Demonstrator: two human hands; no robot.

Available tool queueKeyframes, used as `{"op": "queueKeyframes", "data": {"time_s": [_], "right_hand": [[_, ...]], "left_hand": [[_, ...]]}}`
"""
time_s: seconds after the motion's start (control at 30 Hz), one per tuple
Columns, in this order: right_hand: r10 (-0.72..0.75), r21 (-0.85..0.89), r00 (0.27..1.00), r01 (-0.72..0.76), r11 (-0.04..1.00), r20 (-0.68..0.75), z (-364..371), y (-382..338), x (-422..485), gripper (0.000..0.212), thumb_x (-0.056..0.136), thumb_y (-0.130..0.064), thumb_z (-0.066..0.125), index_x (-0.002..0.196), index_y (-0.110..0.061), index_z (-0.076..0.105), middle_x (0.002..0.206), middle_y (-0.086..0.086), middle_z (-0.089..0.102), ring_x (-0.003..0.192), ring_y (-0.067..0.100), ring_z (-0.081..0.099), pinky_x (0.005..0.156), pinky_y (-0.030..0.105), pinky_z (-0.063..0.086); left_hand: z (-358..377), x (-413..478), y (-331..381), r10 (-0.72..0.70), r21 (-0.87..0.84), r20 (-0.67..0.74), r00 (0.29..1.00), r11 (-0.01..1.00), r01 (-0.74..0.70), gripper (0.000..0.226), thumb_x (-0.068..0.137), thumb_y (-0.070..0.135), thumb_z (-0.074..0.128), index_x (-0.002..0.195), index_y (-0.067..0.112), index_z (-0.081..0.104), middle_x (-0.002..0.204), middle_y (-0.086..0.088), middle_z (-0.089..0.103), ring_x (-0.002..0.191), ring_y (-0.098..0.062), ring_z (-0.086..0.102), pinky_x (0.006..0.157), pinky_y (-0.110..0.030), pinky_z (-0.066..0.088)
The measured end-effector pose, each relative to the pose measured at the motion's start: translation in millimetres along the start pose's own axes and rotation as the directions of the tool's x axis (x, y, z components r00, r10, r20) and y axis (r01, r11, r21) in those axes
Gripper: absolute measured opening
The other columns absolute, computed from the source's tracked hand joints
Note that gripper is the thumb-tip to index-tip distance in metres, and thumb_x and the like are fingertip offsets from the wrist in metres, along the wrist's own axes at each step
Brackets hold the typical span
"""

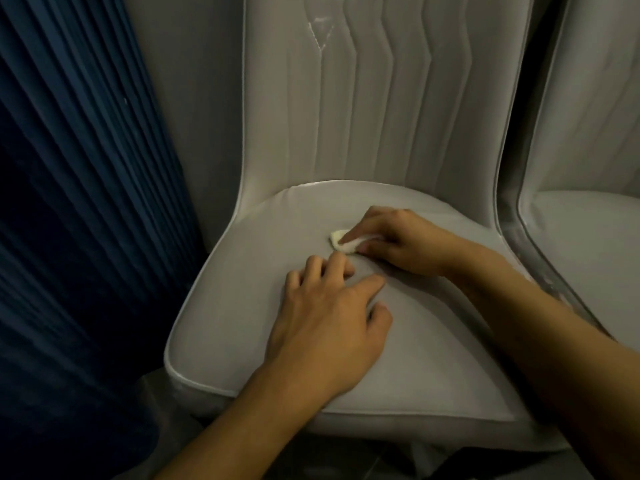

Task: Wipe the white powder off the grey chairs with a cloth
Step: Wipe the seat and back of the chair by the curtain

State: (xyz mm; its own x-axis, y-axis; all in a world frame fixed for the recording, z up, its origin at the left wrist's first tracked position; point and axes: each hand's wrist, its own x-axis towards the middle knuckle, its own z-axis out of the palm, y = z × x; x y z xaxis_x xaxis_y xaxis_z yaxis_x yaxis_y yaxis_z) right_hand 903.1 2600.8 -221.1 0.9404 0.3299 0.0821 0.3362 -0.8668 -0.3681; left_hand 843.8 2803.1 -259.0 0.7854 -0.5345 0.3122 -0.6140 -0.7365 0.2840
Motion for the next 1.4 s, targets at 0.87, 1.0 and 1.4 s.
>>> {"op": "queueKeyframes", "data": {"time_s": [0.87,1.0,1.4], "right_hand": [[0.287,0.152,0.943,-0.263,0.953,-0.167,8,9,-107,0.073,0.080,-0.073,0.044,0.142,-0.034,0.051,0.147,-0.004,0.042,0.136,0.010,0.040,0.115,0.030,0.032],[0.267,-0.048,0.947,-0.279,0.959,-0.181,16,5,-103,0.069,0.087,-0.076,0.033,0.141,-0.036,0.050,0.148,-0.002,0.043,0.135,0.019,0.042,0.116,0.038,0.031],[0.264,-0.068,0.956,-0.274,0.959,-0.127,18,8,-103,0.066,0.085,-0.053,0.027,0.148,-0.036,0.038,0.158,-0.005,0.032,0.146,0.011,0.023,0.123,0.037,0.015]], "left_hand": [[-32,21,-27,-0.200,0.300,-0.198,0.960,0.920,0.254,0.036,0.093,0.050,0.050,0.126,0.035,0.054,0.113,0.000,0.055,0.104,-0.026,0.052,0.086,-0.043,0.034],[-31,34,-38,-0.268,0.160,-0.080,0.960,0.947,0.277,0.036,0.093,0.040,0.053,0.123,0.020,0.048,0.121,-0.006,0.053,0.105,-0.032,0.053,0.087,-0.044,0.044],[-7,39,17,-0.007,0.063,0.146,0.989,0.998,-0.002,0.039,0.105,0.050,0.034,0.142,0.061,0.033,0.116,0.004,0.046,0.112,-0.024,0.054,0.096,-0.039,0.042]]}}
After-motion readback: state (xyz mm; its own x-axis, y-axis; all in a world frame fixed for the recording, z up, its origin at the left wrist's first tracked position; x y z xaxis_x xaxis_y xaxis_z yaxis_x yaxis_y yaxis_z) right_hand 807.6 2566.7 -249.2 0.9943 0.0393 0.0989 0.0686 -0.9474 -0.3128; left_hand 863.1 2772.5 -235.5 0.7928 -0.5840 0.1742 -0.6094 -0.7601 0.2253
